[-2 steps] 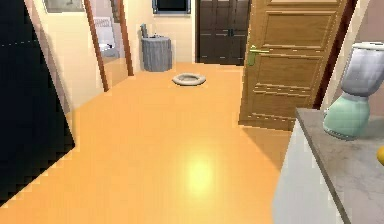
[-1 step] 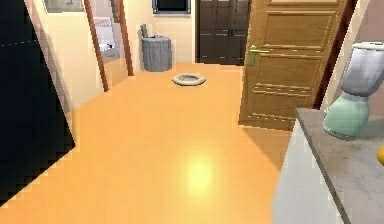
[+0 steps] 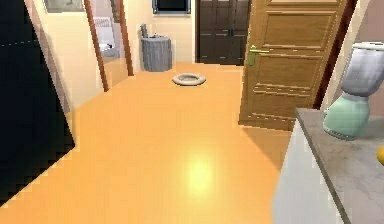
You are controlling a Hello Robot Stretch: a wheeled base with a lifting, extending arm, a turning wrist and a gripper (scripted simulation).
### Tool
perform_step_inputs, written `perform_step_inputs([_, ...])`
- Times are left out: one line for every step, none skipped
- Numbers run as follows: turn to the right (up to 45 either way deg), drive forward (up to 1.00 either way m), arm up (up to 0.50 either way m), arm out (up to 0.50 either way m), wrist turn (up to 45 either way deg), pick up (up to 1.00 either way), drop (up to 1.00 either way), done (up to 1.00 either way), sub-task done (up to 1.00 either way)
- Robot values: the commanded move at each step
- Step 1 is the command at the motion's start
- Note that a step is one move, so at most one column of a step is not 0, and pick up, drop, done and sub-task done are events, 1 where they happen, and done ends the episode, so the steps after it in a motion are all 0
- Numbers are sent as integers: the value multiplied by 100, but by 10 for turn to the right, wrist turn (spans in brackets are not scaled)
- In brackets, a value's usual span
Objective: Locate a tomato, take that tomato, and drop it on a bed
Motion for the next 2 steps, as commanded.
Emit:
perform_step_inputs([0,0,0,0,210,0,0,0,0])
perform_step_inputs([0,0,-10,0,0,0,0,0,0])
